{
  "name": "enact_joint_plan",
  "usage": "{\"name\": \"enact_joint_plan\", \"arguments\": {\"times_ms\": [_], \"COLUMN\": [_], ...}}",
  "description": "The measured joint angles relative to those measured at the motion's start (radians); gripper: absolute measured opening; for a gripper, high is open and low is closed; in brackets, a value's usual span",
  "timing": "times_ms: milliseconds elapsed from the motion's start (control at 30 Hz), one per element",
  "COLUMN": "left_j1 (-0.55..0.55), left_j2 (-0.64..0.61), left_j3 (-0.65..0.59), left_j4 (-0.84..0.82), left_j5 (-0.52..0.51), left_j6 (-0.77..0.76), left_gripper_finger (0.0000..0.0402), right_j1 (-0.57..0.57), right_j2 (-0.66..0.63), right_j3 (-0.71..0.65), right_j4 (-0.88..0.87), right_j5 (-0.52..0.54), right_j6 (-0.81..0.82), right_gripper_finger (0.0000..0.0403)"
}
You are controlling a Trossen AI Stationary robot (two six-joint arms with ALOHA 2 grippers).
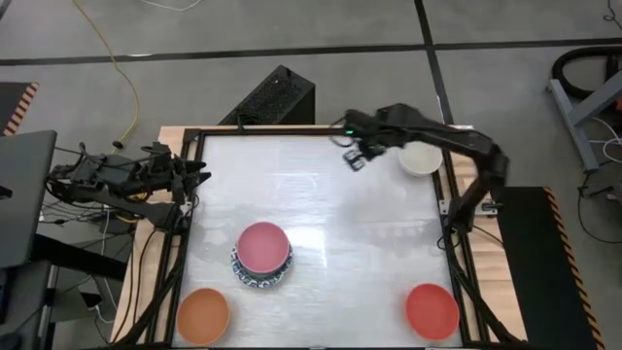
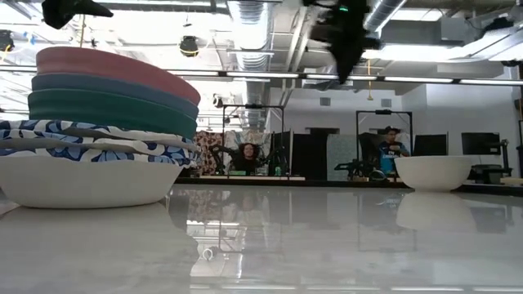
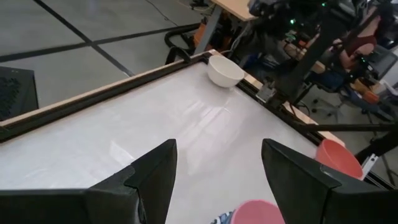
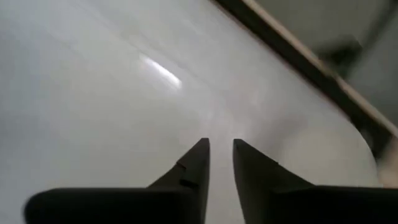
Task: Nest bowls inside each other
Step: Stack the white bowl on top of the pink bowl
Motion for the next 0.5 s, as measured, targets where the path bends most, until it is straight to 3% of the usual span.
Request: {"name": "enact_joint_plan", "arguments": {"times_ms": [133, 267, 500], "left_j1": [0.000, 0.000, 0.000], "left_j2": [0.000, 0.000, 0.000], "left_j3": [0.000, 0.000, 0.000], "left_j4": [0.000, 0.000, 0.000], "left_j5": [0.004, -0.004, -0.002], "left_j6": [0.000, -0.001, -0.023], "left_gripper_finger": [0.0224, 0.0224, 0.0224], "right_j1": [-0.090, -0.144, -0.210], "right_j2": [-0.150, -0.263, -0.264], "right_j3": [-0.281, -0.511, -0.739], "right_j4": [0.087, 0.241, 0.357], "right_j5": [-0.006, -0.129, -0.157], "right_j6": [0.062, 0.084, 0.084], "right_gripper_finger": [0.0131, 0.0177, 0.0230]}}
